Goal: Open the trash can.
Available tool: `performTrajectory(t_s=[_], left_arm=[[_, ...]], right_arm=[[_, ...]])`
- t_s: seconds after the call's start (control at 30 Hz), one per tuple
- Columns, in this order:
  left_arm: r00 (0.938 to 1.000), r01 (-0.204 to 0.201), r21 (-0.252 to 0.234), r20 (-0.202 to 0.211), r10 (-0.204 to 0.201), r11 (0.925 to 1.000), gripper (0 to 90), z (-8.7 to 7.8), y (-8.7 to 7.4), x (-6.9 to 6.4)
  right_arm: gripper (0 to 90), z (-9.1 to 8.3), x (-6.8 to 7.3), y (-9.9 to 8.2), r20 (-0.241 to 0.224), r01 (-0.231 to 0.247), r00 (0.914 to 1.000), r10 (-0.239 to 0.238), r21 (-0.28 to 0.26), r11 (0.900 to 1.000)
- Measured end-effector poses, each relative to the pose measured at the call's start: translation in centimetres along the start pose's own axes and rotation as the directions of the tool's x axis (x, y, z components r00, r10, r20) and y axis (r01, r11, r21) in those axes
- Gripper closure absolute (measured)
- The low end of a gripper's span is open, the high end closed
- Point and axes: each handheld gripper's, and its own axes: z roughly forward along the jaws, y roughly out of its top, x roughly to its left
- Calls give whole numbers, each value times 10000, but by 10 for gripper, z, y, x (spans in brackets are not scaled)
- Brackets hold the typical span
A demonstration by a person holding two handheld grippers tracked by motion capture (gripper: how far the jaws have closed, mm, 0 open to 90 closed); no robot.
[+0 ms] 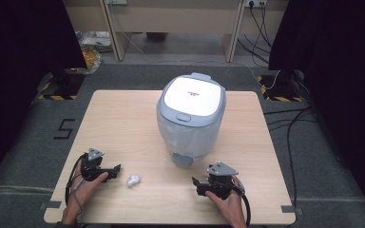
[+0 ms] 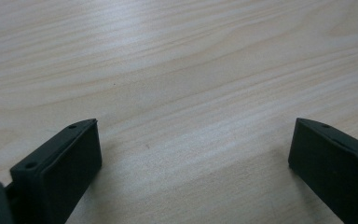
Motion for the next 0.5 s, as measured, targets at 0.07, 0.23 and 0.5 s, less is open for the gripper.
performTrajectory(t_s=[0.07, 0.23, 0.5], left_arm=[[10000, 9, -7, 8, -9, 10000, 15, 0, 0, 0], [10000, 9, -7, 10, -9, 10000, 14, 0, 0, 0], [10000, 10, -5, 11, -10, 10000, 12, 0, 0, 0]], right_arm=[[213, 5, 6, 3, -125, 198, 9997, -199, -97, 9998], [218, 17, 18, 12, -488, 424, 9979, -437, -278, 9987], [223, 36, 31, 25, -752, 942, 9924, -971, -412, 9947]])
